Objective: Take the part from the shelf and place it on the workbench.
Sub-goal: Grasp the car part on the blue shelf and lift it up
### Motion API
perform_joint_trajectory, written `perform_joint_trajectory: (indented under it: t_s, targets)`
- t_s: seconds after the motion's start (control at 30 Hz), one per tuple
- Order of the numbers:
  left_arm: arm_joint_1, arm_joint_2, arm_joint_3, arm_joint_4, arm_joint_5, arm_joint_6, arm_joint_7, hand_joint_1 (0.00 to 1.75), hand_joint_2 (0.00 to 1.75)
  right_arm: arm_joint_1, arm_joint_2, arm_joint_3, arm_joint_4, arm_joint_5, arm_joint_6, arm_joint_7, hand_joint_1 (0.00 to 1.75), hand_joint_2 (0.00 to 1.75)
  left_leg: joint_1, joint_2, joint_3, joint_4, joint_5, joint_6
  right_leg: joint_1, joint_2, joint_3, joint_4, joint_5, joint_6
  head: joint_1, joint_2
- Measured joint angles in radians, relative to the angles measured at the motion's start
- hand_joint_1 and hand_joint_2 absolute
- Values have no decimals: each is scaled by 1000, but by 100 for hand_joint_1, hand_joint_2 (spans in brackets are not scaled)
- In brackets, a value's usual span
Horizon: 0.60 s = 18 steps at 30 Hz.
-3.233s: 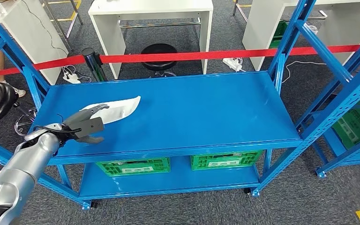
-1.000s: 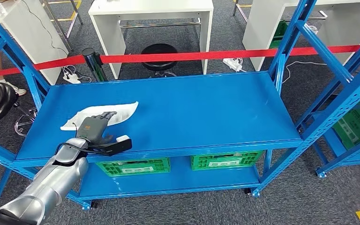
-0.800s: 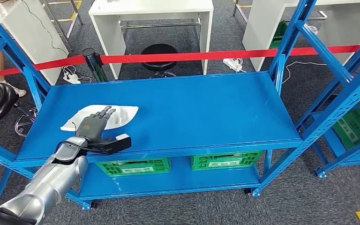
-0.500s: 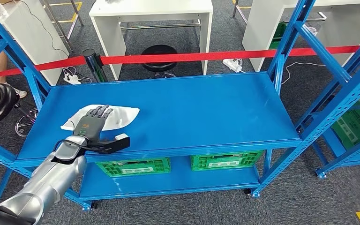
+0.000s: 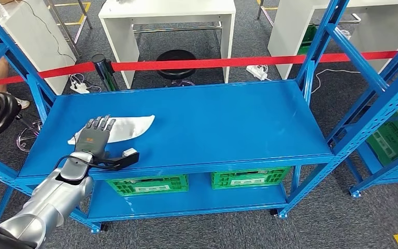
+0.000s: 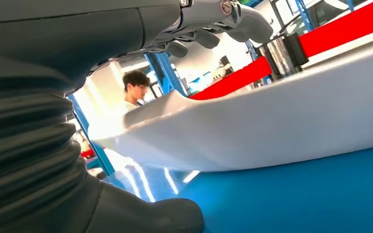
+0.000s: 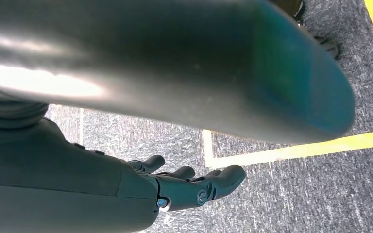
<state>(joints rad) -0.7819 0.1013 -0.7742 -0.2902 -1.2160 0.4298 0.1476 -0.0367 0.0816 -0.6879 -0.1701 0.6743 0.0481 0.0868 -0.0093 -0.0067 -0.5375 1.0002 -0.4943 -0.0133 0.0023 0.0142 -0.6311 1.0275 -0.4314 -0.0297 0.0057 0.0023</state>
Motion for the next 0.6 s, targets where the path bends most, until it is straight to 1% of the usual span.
perform_joint_trajectory:
  t_s: [0.2,0.23,0.33,0.37,0.6]
  targets:
    - [-7,2,-4,11,-2,-21,33,0,175,0,0,-1,0,0,0,0,0,0,0,0,0,0,0,0,0,0,0,0,0,0,0,0]
    - [-8,2,-4,13,-2,-24,37,7,175,0,0,-1,0,1,0,0,0,0,0,0,0,0,0,0,0,0,0,0,0,0,0,0]
    - [-11,2,-4,18,-2,-33,50,138,175,0,0,-1,0,1,0,0,0,0,0,0,0,0,0,0,0,0,0,0,0,0,0,0]
    - [-11,2,-4,20,-2,-35,53,175,175,0,0,-2,0,1,0,0,0,0,0,0,0,0,0,0,0,0,0,0,0,0,0,0]
    - [-7,2,-5,36,-2,-43,56,175,175,0,0,-7,0,0,0,-1,0,0,0,0,0,0,0,0,0,0,0,0,0,0,0,0]
